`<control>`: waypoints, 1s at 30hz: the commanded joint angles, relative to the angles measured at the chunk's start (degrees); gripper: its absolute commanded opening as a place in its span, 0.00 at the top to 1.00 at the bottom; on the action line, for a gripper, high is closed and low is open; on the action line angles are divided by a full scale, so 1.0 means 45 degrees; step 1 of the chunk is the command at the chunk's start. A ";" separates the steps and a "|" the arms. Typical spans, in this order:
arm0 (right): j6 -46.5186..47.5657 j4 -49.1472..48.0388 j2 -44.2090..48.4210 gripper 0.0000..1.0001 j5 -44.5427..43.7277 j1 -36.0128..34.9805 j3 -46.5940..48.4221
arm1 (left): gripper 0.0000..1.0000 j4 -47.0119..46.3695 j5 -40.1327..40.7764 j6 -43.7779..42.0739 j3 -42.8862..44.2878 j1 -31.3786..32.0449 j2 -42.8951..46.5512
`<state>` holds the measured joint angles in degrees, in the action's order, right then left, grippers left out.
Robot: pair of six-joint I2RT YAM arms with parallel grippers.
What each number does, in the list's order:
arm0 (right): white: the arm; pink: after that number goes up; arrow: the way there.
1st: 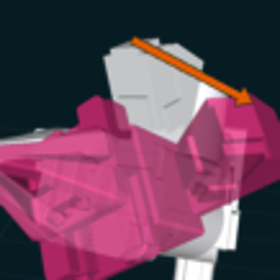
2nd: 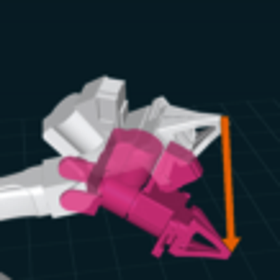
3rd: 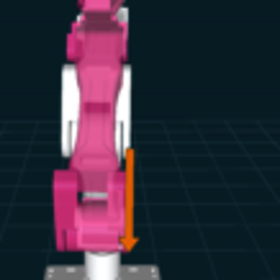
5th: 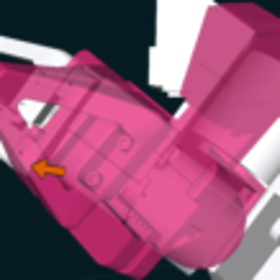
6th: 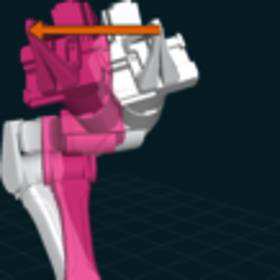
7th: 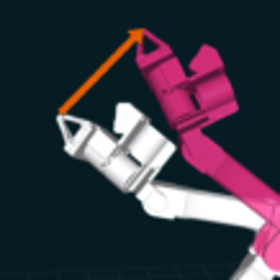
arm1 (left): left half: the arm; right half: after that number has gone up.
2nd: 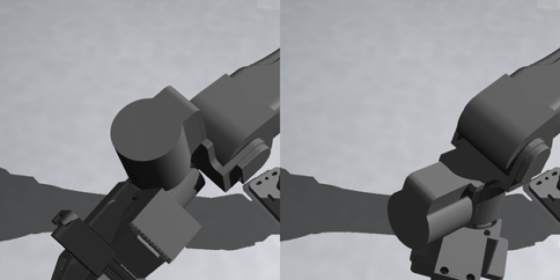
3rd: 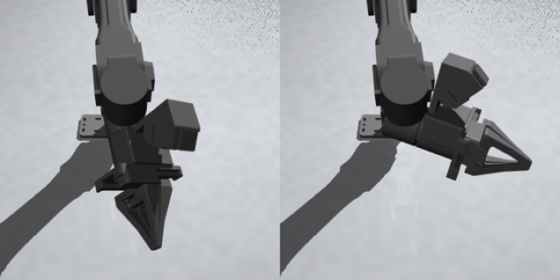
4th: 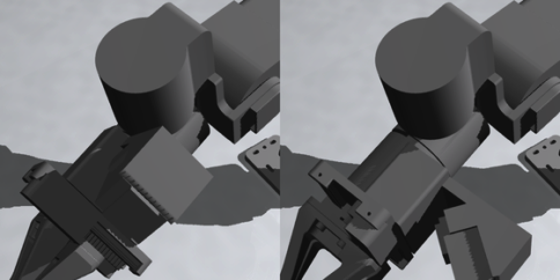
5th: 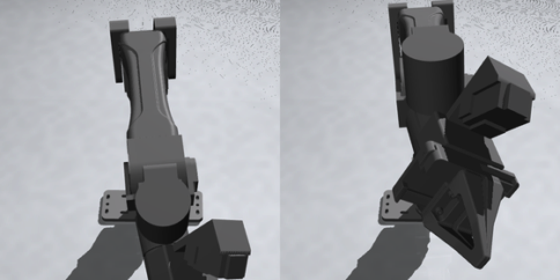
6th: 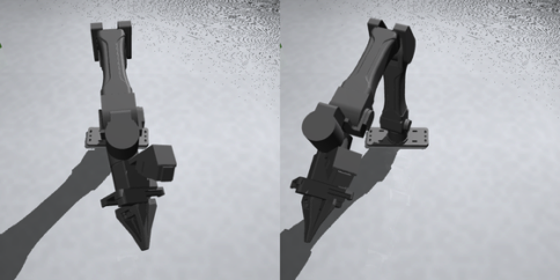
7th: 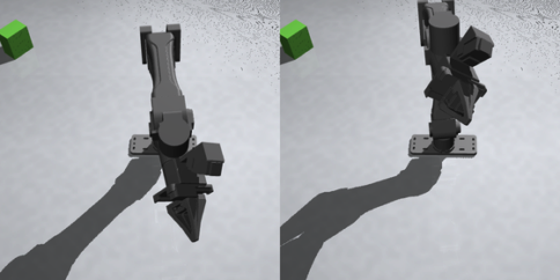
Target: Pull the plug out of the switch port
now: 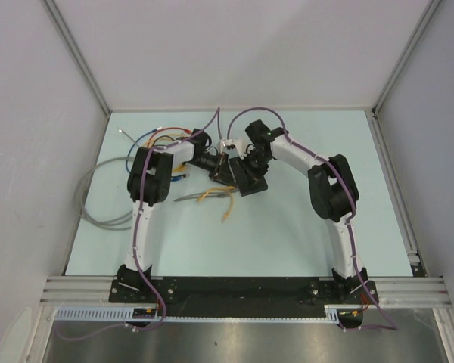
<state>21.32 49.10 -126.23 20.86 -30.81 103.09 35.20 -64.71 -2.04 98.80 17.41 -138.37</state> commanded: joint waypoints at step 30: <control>0.0399 -0.0169 -0.0444 1.00 -0.1198 -0.0478 -0.1834 | 1.00 0.0694 0.0435 -0.0738 0.2066 -0.2907 0.3831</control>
<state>21.52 45.06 -123.70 20.93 -32.29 98.70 40.03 -60.20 -5.87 104.86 10.13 -131.22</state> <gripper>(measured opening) 0.007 0.134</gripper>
